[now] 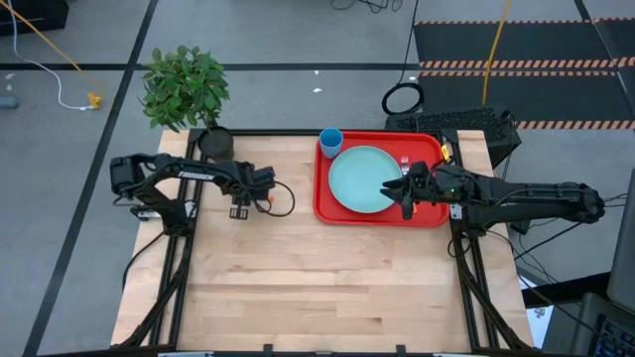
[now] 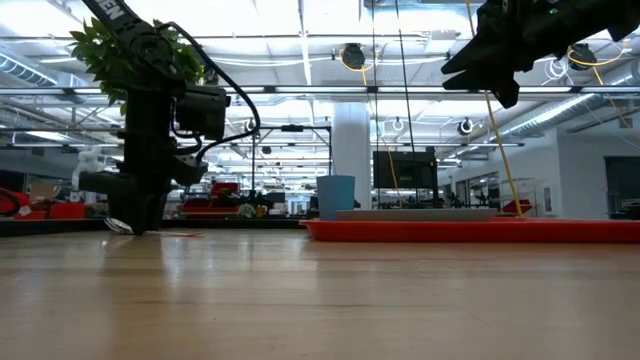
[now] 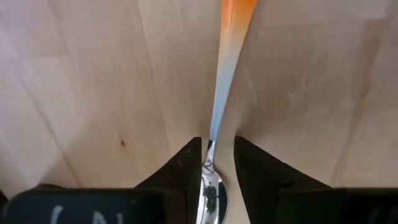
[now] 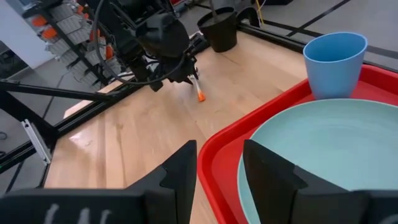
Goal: Pick and place plate/cup/fork/spoon on tray
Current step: Put the orange spoon on the red tray to the right of the orange fork
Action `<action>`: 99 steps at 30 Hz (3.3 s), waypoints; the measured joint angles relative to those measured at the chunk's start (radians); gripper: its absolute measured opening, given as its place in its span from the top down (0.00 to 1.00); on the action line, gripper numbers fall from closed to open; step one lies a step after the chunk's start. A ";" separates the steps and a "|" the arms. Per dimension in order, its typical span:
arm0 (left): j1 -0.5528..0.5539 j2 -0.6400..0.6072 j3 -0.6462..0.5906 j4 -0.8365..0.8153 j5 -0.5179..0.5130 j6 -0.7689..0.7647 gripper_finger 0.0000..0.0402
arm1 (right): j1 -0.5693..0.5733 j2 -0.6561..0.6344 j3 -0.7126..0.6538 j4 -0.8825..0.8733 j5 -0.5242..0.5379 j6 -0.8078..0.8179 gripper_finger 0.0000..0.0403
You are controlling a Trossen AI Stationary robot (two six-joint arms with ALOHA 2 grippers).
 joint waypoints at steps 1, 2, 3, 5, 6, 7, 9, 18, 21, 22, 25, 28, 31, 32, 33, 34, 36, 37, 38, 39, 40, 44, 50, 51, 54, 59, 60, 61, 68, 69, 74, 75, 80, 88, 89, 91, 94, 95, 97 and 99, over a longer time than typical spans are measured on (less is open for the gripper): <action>0.001 0.006 0.001 0.000 0.004 0.000 0.77 | 0.000 0.000 0.000 0.000 0.000 0.000 0.69; 0.001 0.012 0.003 0.000 0.005 0.006 0.78 | 0.000 0.000 0.000 0.000 0.000 0.000 0.69; 0.001 0.015 0.003 -0.001 0.006 0.014 0.79 | 0.000 0.000 0.000 0.000 0.000 -0.001 0.69; 0.001 0.016 0.003 -0.001 0.011 0.023 0.81 | 0.000 0.000 0.000 0.001 0.000 -0.001 0.69; 0.001 0.017 0.003 0.000 0.014 0.026 0.83 | 0.000 0.000 0.000 0.001 0.000 -0.001 0.69; 0.000 0.017 0.003 0.000 0.018 0.026 0.85 | 0.000 0.000 0.000 0.001 0.000 -0.001 0.69; 0.001 0.017 0.002 -0.001 0.026 0.026 0.90 | 0.000 0.000 0.000 0.003 0.000 -0.001 0.69; -0.007 0.018 0.005 -0.015 0.022 -0.021 0.96 | 0.000 0.000 0.000 0.008 0.025 -0.008 0.69; -0.016 0.024 0.028 -0.080 0.019 -0.056 0.98 | 0.000 0.000 0.000 0.008 0.053 -0.024 0.69; -0.020 0.025 0.037 -0.114 0.014 -0.071 0.98 | 0.000 0.000 0.000 0.008 0.056 -0.028 0.69; -0.035 0.024 0.078 -0.180 -0.007 -0.106 0.98 | 0.000 0.001 0.000 0.017 0.057 -0.040 0.69; -0.056 0.023 0.119 -0.231 -0.015 -0.122 0.97 | 0.000 0.006 0.000 0.049 0.057 -0.051 0.69; -0.084 0.023 0.167 -0.244 -0.019 -0.129 0.99 | 0.000 0.027 0.000 0.076 0.057 -0.044 0.69; -0.095 0.022 0.183 -0.249 -0.021 -0.134 0.99 | 0.000 0.039 0.000 0.075 0.057 -0.033 0.69; -0.107 0.022 0.201 -0.258 -0.021 -0.141 0.99 | 0.000 0.051 0.000 0.074 0.058 -0.029 0.69; -0.119 0.022 0.217 -0.266 -0.021 -0.148 0.98 | 0.000 0.064 0.000 0.074 0.060 -0.029 0.69; -0.148 0.022 0.252 -0.275 -0.023 -0.151 0.98 | 0.000 0.093 0.000 0.078 0.060 -0.029 0.69; -0.163 0.022 0.270 -0.275 -0.022 -0.151 0.98 | 0.000 0.108 0.000 0.089 0.059 -0.030 0.69; -0.178 0.022 0.290 -0.274 -0.022 -0.152 0.99 | 0.001 0.124 0.000 0.104 0.058 -0.037 0.69; -0.193 0.022 0.309 -0.280 -0.023 -0.155 0.99 | 0.004 0.142 0.000 0.125 0.056 -0.045 0.69; -0.207 0.021 0.328 -0.286 -0.023 -0.162 0.99 | 0.011 0.162 0.000 0.149 0.056 -0.051 0.69; -0.269 0.021 0.394 -0.285 -0.023 -0.205 0.99 | 0.036 0.247 0.000 0.258 0.053 -0.066 0.69; -0.358 0.020 0.429 -0.144 -0.032 -0.227 0.99 | 0.071 0.363 0.042 0.314 0.058 -0.106 0.69; -0.369 0.020 0.429 -0.122 -0.032 -0.227 0.99 | 0.082 0.385 0.061 0.308 0.074 -0.105 0.69; -0.396 0.022 0.429 -0.050 -0.057 -0.242 0.99 | 0.130 0.468 0.135 0.282 0.157 -0.124 0.69; -0.421 0.034 0.429 0.034 -0.113 -0.243 0.99 | 0.198 0.630 0.265 0.270 0.186 -0.220 0.69; -0.421 0.041 0.429 0.055 -0.114 -0.243 0.99 | 0.207 0.662 0.289 0.271 0.186 -0.246 0.69; -0.423 0.051 0.431 0.072 -0.116 -0.244 0.99 | 0.217 0.693 0.312 0.270 0.187 -0.277 0.69; -0.448 0.126 0.428 0.081 -0.148 -0.267 0.99 | 0.261 0.890 0.465 0.273 0.316 -0.440 0.69; -0.448 0.142 0.427 0.085 -0.148 -0.251 0.99 | 0.263 0.915 0.482 0.273 0.316 -0.464 0.69; -0.449 0.188 0.428 0.105 -0.148 -0.216 0.99 | 0.265 1.019 0.541 0.261 0.313 -0.551 0.69; -0.449 0.191 0.428 0.103 -0.148 -0.216 0.99 | 0.264 1.036 0.544 0.259 0.315 -0.567 0.69; -0.450 0.187 0.428 0.093 -0.149 -0.213 0.99 | 0.263 1.083 0.548 0.264 0.315 -0.603 0.69; -0.478 0.179 0.428 0.110 -0.185 -0.188 0.99 | 0.254 1.090 0.548 0.240 0.311 -0.606 0.66; -0.482 0.179 0.428 0.113 -0.187 -0.181 0.99 | 0.254 1.090 0.548 0.240 0.310 -0.604 0.64; -0.488 0.180 0.428 0.122 -0.191 -0.171 0.99 | 0.254 1.090 0.548 0.240 0.310 -0.595 0.59; -0.493 0.180 0.428 0.131 -0.194 -0.164 0.99 | 0.254 1.089 0.548 0.233 0.310 -0.583 0.51; -0.494 0.180 0.428 0.131 -0.194 -0.163 0.99 | 0.255 1.089 0.548 0.231 0.310 -0.583 0.49; -0.494 0.180 0.428 0.132 -0.194 -0.161 0.99 | 0.255 1.089 0.548 0.224 0.311 -0.582 0.45; -0.494 0.180 0.428 0.132 -0.198 -0.161 0.99 | 0.255 1.089 0.548 0.216 0.311 -0.582 0.43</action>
